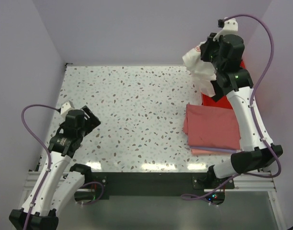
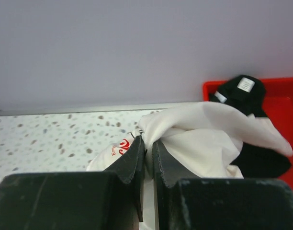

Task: Fold and stack the t-shirts
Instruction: Move the tshirt to the center of the board

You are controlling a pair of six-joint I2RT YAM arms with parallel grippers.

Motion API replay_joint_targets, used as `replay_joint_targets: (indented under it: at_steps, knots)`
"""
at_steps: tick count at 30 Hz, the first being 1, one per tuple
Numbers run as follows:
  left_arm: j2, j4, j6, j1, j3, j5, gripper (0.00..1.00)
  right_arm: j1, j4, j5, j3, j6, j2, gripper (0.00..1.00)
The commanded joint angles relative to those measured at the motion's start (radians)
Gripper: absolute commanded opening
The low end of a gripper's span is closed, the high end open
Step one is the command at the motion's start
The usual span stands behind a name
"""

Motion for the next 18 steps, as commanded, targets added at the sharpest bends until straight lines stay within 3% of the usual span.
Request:
replay_joint_targets:
  at_steps: [1,9,18]
  knots:
    - [-0.008,0.045,-0.008,0.004,-0.010,0.034,1.00,0.078,0.031,-0.171,0.113,0.003,-0.036,0.00]
    - [-0.045,0.004,-0.005,0.004,0.008,0.014,1.00,0.386,-0.005,-0.364,0.310,-0.015,0.075,0.00]
    - [-0.092,-0.098,-0.023,0.004,0.056,-0.019,1.00,0.528,0.150,-0.509,0.475,0.120,0.248,0.00]
